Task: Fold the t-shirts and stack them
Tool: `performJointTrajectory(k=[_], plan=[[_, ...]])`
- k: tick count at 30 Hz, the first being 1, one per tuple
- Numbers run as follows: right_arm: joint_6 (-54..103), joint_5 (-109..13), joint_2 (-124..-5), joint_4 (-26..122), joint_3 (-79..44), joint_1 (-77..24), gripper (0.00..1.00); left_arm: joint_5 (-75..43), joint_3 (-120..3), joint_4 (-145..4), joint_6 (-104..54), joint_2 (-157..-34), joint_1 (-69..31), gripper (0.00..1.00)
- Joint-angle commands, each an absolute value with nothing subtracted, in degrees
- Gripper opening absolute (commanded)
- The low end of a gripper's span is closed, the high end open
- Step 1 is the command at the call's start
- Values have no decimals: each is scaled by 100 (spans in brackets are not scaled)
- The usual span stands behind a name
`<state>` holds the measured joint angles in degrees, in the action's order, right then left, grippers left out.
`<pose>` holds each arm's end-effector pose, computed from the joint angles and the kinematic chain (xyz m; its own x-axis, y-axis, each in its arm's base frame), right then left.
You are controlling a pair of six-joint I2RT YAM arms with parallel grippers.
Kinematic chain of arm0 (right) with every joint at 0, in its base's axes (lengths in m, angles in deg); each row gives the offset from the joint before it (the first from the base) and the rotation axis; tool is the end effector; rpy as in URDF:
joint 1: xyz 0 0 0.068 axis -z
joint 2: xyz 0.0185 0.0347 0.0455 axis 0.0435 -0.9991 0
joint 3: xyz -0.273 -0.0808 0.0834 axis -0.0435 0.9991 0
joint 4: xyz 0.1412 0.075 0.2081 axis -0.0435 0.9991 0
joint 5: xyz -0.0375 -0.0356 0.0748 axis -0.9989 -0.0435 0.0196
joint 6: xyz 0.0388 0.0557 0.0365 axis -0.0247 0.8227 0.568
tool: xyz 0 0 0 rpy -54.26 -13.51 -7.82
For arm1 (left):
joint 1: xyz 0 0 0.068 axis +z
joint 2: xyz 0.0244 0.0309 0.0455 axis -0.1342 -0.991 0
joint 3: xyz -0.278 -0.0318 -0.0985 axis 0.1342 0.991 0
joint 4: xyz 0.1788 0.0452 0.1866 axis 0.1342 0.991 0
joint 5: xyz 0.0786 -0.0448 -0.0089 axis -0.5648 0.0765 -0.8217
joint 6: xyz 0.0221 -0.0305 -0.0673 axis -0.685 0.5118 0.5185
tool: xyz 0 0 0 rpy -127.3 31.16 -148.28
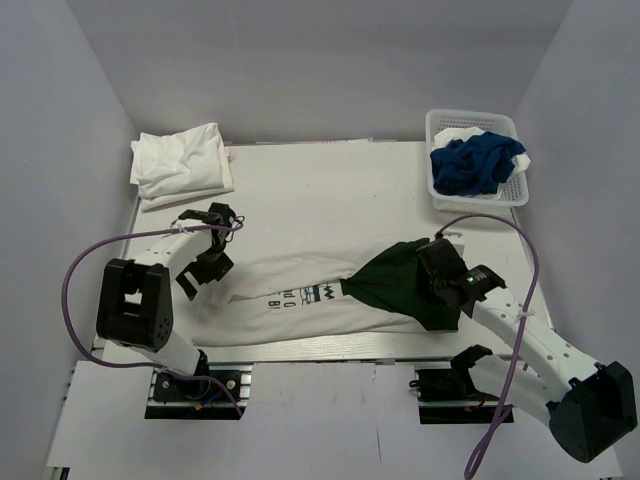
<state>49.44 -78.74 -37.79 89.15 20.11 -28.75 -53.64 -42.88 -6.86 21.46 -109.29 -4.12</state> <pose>0.1645 0.0692 0.2230 -0.7745 0.0926 -0.6257 0.1272 0.9918 -0.0107 0.2476 -0.0192 0.1889 -0.6975 -0.6122 -0.3724 -0.7157 0.6210 0.3196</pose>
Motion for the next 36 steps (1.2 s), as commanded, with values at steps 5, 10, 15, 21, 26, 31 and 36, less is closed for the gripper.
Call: performJointTrajectory(k=[5,10,15,21,26,31,36], plan=[[4282,-7192,-3093,7479,1994,-2853,90,-5074,-4902,-663,2168,-9959,-424,99],[3833,-6534,-3565,6474,2064,-2888,90,-4160,-4840,-1666,1378,-9905,-424,99],[3920,-6005,-4269,5394,2283,-2888,90,-3650,-4648,-1843,1192,-10353,-424,99],[3982,-5969,-5158,4873,2372,-2879,90,-3438,-4075,-2203,1078,-10801,-424,99],[4026,-6057,-5536,5084,2442,-2871,90,-4369,-3821,-1343,1595,-11231,-371,99],[4017,-6074,-5659,5400,2486,-2853,90,-4817,-3952,-622,2193,-11934,-292,99],[4017,-6241,-5624,5532,2539,-2862,90,-4924,-4128,-489,2299,-12112,-292,99]])
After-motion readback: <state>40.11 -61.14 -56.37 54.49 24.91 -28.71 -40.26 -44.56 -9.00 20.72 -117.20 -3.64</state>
